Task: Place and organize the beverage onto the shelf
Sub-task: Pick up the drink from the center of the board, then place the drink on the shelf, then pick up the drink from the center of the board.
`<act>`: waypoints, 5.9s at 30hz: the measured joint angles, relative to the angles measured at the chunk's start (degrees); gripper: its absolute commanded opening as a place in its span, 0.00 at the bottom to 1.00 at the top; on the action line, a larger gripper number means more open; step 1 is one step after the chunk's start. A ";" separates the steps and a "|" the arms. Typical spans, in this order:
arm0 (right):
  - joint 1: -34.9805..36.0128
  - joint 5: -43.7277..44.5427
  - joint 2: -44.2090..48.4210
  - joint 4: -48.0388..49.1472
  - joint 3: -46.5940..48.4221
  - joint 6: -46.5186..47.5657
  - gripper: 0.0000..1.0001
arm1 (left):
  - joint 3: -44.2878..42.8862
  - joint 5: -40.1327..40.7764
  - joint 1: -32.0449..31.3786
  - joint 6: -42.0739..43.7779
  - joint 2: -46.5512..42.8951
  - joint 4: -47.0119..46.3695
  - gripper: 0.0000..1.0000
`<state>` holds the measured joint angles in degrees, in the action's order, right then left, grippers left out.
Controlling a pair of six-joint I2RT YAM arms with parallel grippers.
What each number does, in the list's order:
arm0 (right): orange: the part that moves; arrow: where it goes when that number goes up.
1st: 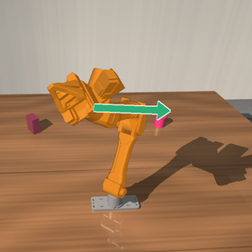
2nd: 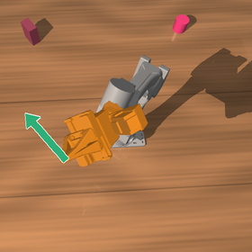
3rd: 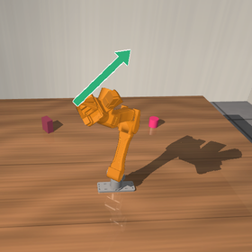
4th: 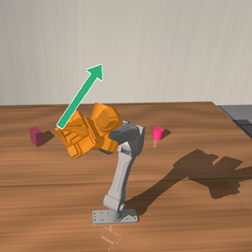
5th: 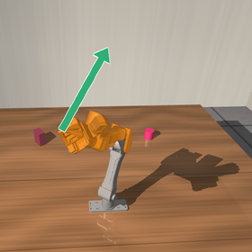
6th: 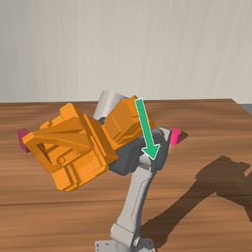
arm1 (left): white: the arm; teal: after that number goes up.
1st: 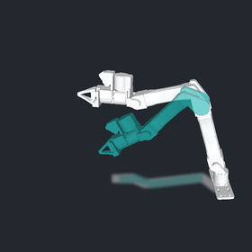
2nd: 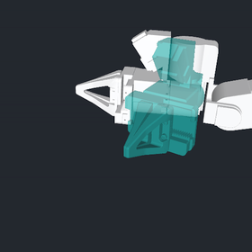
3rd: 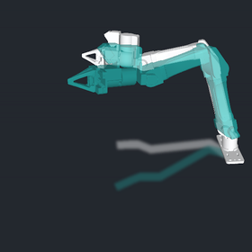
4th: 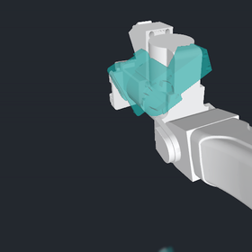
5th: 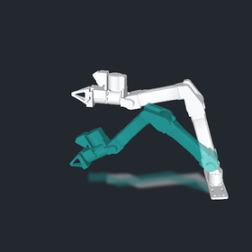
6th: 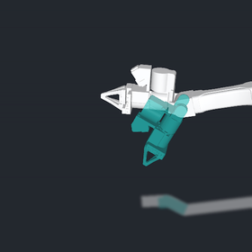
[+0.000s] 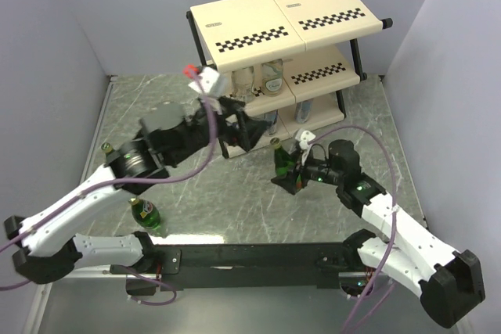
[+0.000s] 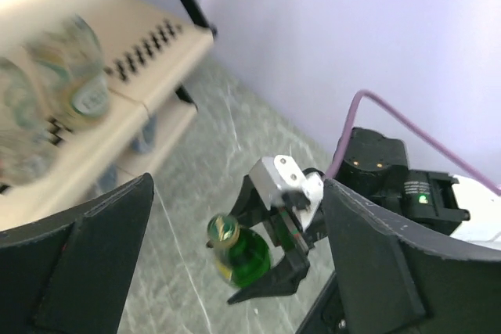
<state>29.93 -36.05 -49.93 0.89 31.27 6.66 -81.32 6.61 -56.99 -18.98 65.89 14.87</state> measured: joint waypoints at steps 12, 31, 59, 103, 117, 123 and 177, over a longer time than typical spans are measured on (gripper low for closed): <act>-17.57 -3.26 3.54 -11.93 14.12 -1.53 0.00 | 8.68 5.57 0.00 2.25 -13.60 0.63 1.00; -21.73 7.08 -15.80 -21.07 57.61 -8.74 0.00 | 33.09 13.05 0.00 6.29 -19.61 7.32 0.97; -19.47 22.27 -55.28 -26.99 106.75 -8.31 0.00 | 37.05 17.40 0.00 7.32 -20.68 7.34 0.98; -18.34 26.62 -54.01 -13.70 103.27 -6.21 0.87 | 37.07 18.78 0.00 7.30 -19.54 7.50 0.98; -18.36 26.58 -46.07 -13.88 97.72 -6.14 0.88 | 37.07 18.78 0.00 7.28 -20.61 7.61 0.98; -18.53 26.29 -39.58 -13.60 92.39 -5.92 0.89 | 37.07 18.80 0.00 7.17 -22.97 7.63 0.98; -1.57 -14.51 -4.15 -26.45 23.89 12.50 0.65 | 21.66 32.22 45.38 -9.88 -20.55 25.97 0.99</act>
<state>28.36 -50.57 -54.08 -25.56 55.16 19.16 -59.66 38.83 -11.62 -28.86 45.34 40.84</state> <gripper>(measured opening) 0.653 0.995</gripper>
